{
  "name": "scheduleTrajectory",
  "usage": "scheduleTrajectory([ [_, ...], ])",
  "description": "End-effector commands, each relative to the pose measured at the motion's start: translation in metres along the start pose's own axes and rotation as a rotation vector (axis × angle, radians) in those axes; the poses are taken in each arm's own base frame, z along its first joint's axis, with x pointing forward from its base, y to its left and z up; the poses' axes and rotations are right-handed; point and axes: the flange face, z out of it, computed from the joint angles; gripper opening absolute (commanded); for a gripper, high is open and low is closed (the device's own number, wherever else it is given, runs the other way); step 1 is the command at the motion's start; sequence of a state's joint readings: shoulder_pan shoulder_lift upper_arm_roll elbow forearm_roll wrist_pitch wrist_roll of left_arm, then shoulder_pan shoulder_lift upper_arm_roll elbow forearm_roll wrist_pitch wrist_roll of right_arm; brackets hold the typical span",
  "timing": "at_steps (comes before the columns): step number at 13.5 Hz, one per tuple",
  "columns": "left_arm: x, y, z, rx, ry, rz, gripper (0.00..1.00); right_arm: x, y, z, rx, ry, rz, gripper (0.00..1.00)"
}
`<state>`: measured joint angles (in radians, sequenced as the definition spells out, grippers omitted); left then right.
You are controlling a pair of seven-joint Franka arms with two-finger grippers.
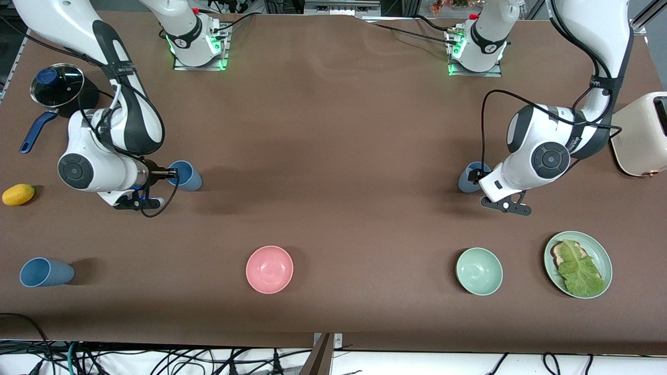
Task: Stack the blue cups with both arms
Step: 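Grasp the plain cup with the right gripper while the left gripper grasps the tissue cup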
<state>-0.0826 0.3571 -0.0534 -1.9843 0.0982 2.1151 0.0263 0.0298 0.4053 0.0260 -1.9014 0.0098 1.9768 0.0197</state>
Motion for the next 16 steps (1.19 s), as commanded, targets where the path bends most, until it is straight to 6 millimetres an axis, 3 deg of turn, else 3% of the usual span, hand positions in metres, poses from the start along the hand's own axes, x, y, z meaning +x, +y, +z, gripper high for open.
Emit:
scheduleTrajectory([
  [1,-0.003,-0.001,-0.007,-0.027,-0.057,0.000,0.95,0.002,-0.013,-0.035,0.015,-0.007,-0.006,0.00],
  [4,-0.006,-0.004,0.005,-0.034,-0.072,-0.005,0.94,0.008,-0.012,-0.068,0.017,0.012,-0.014,0.00],
  [5,-0.004,-0.004,0.014,-0.035,-0.066,-0.006,0.89,0.010,-0.013,-0.079,0.017,0.022,-0.015,0.00],
  [6,0.001,-0.002,0.031,-0.037,-0.050,-0.003,0.75,0.012,-0.014,-0.088,0.017,0.028,-0.017,0.00],
  [7,0.004,-0.008,0.041,-0.041,-0.049,-0.012,0.39,0.015,-0.015,-0.095,0.017,0.025,-0.019,0.00],
  [8,0.004,-0.010,0.039,-0.042,-0.046,-0.015,0.10,0.016,-0.017,-0.104,0.017,0.030,-0.022,0.00],
  [9,0.005,-0.010,0.036,-0.043,-0.041,-0.018,0.00,0.019,-0.016,-0.112,0.017,0.031,-0.021,0.00],
  [12,0.007,-0.006,0.027,-0.044,-0.039,-0.013,0.00,0.024,-0.013,-0.128,0.017,0.022,-0.020,0.00],
  [16,0.014,0.030,-0.015,-0.209,-0.089,-0.066,0.00,0.024,-0.012,-0.141,0.015,0.038,-0.017,0.00],
])
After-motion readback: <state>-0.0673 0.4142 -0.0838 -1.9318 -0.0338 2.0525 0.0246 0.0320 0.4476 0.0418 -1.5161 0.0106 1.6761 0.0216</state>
